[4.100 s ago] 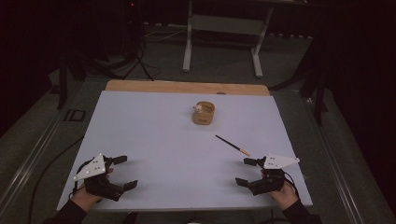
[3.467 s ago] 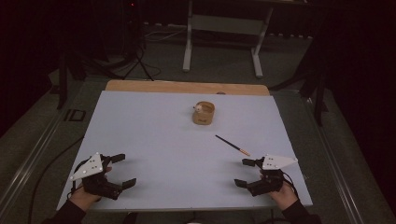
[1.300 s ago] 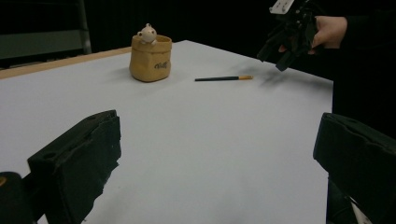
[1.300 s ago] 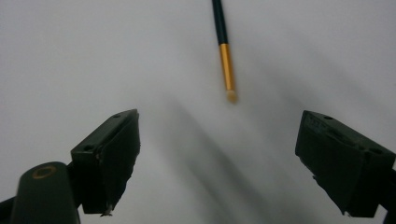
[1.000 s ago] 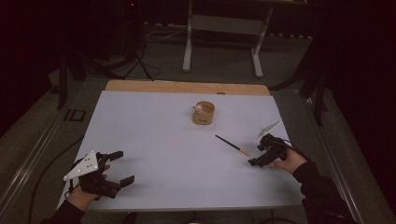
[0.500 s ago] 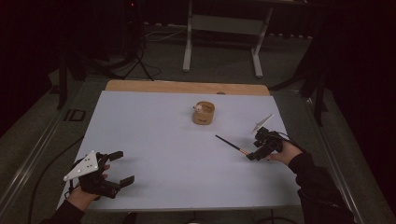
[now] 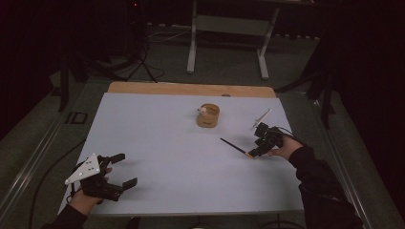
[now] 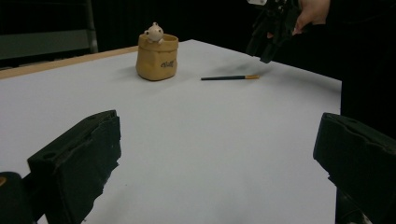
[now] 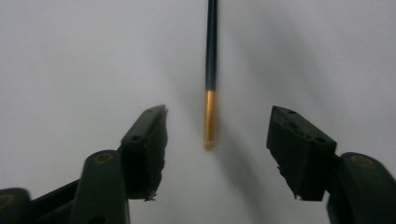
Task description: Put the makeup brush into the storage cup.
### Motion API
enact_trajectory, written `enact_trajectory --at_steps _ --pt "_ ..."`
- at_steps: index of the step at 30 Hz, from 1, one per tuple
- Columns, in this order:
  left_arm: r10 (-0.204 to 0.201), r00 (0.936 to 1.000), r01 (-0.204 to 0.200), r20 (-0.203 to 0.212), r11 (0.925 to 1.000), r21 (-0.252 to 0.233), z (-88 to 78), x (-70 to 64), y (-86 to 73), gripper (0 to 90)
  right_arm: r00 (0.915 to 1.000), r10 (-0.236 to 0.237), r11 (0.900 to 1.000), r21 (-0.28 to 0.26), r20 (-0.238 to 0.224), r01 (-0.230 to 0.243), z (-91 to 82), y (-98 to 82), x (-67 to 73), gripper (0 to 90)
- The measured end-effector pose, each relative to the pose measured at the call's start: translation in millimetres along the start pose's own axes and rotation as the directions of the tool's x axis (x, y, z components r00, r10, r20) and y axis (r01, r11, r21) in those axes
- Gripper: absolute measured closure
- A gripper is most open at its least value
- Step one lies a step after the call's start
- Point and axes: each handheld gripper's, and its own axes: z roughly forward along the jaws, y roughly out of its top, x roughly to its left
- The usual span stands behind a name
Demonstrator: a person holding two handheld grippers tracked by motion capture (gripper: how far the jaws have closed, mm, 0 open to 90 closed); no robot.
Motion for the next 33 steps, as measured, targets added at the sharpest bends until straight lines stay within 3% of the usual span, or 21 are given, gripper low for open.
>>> enact_trajectory --at_steps 21,25,33 --pt "-0.006 0.9999 0.006 -0.009 0.9999 -0.012 0.1 0.5 0.6 1.4 0.9999 -0.015 0.999 0.046 0.008 0.014 22.1 13.9 7.2 57.7" --pt "-0.009 0.9999 0.009 -0.008 0.9999 -0.012 -0.2 0.8 0.4 1.4 0.999 -0.026 0.999 0.026 0.037 0.025 26.5 15.3 8.2 60.9" --pt "-0.011 0.9999 0.011 -0.006 0.9999 -0.013 -0.5 1.1 0.1 1.4 0.9993 -0.011 1.0 0.021 0.037 0.01 34.1 17.6 8.3 68.7"
